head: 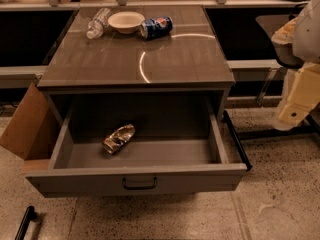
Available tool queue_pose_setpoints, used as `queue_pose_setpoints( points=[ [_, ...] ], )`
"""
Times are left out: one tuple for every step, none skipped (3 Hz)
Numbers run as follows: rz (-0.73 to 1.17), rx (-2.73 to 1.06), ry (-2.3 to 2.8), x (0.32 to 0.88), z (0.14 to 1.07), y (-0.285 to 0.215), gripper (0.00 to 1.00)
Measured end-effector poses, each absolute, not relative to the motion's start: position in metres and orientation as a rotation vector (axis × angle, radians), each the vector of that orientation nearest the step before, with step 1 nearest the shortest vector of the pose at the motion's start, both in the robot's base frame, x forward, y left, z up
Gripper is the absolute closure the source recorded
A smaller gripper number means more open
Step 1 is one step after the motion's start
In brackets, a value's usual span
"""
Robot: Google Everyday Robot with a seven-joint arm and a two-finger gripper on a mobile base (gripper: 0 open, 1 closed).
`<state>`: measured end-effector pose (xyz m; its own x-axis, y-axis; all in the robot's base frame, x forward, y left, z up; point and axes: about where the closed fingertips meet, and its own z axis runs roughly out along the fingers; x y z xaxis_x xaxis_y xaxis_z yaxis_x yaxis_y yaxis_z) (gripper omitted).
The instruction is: Pick orange can from top drawer and place on counter
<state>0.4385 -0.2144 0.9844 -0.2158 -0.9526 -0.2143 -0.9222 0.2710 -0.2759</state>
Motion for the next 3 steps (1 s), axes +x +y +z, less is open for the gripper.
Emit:
queue_pose_setpoints(
  points=[
    [-0.125, -1.709, 2.209, 0.439, 0.984, -0.214, 0.0],
    [-0.053, -1.721, 2.181, 0.444, 0.968, -0.202, 0.0],
    [0.077, -1.711, 2.142, 0.452, 0.938, -0.178, 0.0]
  ],
)
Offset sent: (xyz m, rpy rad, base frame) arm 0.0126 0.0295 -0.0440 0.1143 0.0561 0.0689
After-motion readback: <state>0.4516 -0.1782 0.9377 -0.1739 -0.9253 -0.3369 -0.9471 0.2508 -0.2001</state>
